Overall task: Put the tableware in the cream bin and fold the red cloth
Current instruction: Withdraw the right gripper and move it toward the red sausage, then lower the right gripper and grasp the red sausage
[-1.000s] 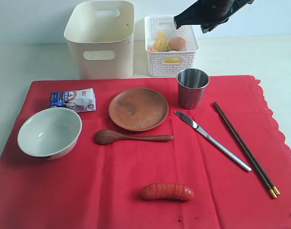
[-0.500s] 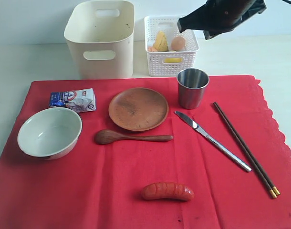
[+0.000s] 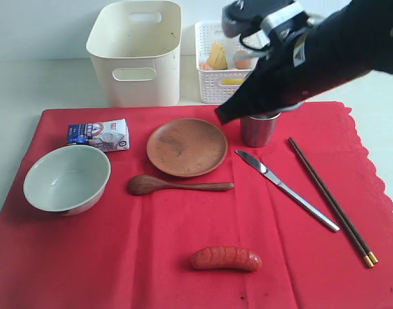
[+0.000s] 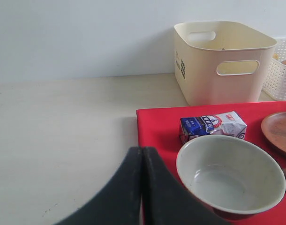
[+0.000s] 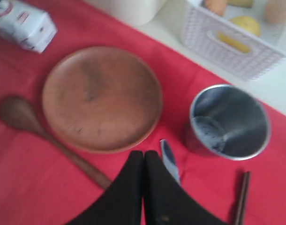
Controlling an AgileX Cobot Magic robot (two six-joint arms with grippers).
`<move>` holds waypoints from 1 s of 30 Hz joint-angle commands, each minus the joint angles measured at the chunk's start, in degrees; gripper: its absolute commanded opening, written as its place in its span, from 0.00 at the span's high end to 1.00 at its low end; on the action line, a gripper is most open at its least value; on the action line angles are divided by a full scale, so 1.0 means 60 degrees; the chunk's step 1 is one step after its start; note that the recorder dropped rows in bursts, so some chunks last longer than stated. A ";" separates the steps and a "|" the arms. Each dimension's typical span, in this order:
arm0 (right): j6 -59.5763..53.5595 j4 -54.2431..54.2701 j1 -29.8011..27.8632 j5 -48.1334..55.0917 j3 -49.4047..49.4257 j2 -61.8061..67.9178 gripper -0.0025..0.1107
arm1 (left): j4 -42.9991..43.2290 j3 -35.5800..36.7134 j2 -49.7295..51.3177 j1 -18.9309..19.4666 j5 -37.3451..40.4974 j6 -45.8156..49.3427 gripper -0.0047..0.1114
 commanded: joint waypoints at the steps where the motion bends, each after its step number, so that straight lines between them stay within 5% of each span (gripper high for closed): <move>1: -0.0269 0.0045 0.1033 0.0097 0.0969 -0.0118 0.98 | -0.0094 -0.0005 -0.0059 0.0008 -0.0024 -0.0025 0.95; 9: -0.0269 0.0048 0.2469 -0.0189 0.2089 -0.0118 0.94 | -0.0094 -0.0005 -0.0059 0.0008 -0.0024 -0.0025 0.95; 22: -0.0336 0.0048 0.2916 -0.0929 0.3121 0.0004 0.42 | -0.0094 -0.0005 -0.0059 0.0008 -0.0024 -0.0025 0.95; 30: -0.0336 0.0085 0.2916 -0.1753 0.3288 0.0849 0.39 | -0.0094 -0.0005 -0.0059 0.0008 -0.0024 -0.0025 0.95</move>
